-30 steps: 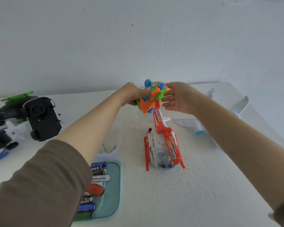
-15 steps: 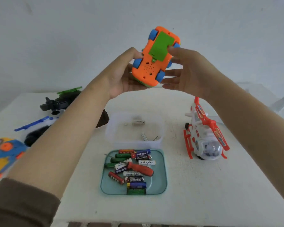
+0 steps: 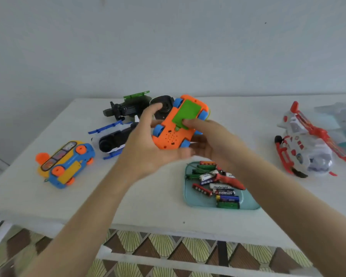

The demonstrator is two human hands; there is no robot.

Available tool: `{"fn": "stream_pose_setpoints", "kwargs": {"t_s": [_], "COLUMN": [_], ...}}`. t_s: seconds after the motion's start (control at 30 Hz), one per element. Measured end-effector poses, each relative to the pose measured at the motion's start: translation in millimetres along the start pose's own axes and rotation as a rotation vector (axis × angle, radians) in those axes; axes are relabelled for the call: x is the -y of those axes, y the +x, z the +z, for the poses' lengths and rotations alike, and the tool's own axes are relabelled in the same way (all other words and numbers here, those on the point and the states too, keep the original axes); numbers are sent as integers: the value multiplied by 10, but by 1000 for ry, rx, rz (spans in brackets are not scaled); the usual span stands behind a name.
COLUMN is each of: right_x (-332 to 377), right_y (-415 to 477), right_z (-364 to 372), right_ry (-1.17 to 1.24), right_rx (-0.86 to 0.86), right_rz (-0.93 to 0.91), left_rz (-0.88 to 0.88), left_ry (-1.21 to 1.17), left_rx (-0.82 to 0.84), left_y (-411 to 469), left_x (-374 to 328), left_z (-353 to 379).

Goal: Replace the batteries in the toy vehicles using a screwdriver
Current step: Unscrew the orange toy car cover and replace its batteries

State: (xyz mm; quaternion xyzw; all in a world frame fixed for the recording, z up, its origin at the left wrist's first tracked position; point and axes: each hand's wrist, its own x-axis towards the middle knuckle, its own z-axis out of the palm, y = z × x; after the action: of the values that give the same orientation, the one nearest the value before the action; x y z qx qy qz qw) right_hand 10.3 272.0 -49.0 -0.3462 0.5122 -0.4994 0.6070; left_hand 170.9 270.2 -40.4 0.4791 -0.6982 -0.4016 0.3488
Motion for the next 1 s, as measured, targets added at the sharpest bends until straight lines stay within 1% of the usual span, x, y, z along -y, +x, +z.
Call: {"fn": "stream_pose_setpoints", "kwargs": {"t_s": [0.07, 0.17, 0.23, 0.3, 0.37, 0.4, 0.43, 0.5, 0.53, 0.6, 0.7, 0.77, 0.9, 1.0], "right_x": [-178, -350, -422, -438, -458, -476, -491, -514, -512, -492, -440, -426, -438, -405], "right_y": [-13, -56, -72, -102, -147, -168, -185, -234, -259, -302, -384, -422, -435, -433], "right_z": [123, 256, 303, 290, 236, 175, 85, -106, -193, -333, -428, -456, -522, -568], "right_ry": [-11, -72, -193, -339, -462, -579, -766, -1213, -1384, -1580, -1681, -1721, -1742, -1654], "right_rx": [-4, 12, 8, -37, -127, -181, -225, -267, -261, -211, -151, -164, -201, -208], "right_rz": [34, 42, 82, 138, 98, 24, -62, -179, -190, -114, 74, 143, 165, 124], "left_rz": [49, 106, 125, 139, 166, 177, 180, 165, 155, 146, 140, 151, 220, 244], "left_ry": [39, 37, 38, 52, 67, 76, 86, 93, 94, 101, 83, 58, 42, 21], "left_rx": [-26, -112, -154, -176, -190, -196, -204, -215, -223, -218, -212, -217, -232, -210], "left_y": [-170, -288, -346, -396, -435, -442, -441, -432, -423, -402, -361, -324, -275, -249], "left_x": [203, 490, 665, 801, 915, 969, 1018, 1105, 1147, 1218, 1318, 1373, 1456, 1495], "left_z": [19, -5, -58, -99, -151, -174, -191, -207, -206, -197, -191, -184, -144, -113]}}
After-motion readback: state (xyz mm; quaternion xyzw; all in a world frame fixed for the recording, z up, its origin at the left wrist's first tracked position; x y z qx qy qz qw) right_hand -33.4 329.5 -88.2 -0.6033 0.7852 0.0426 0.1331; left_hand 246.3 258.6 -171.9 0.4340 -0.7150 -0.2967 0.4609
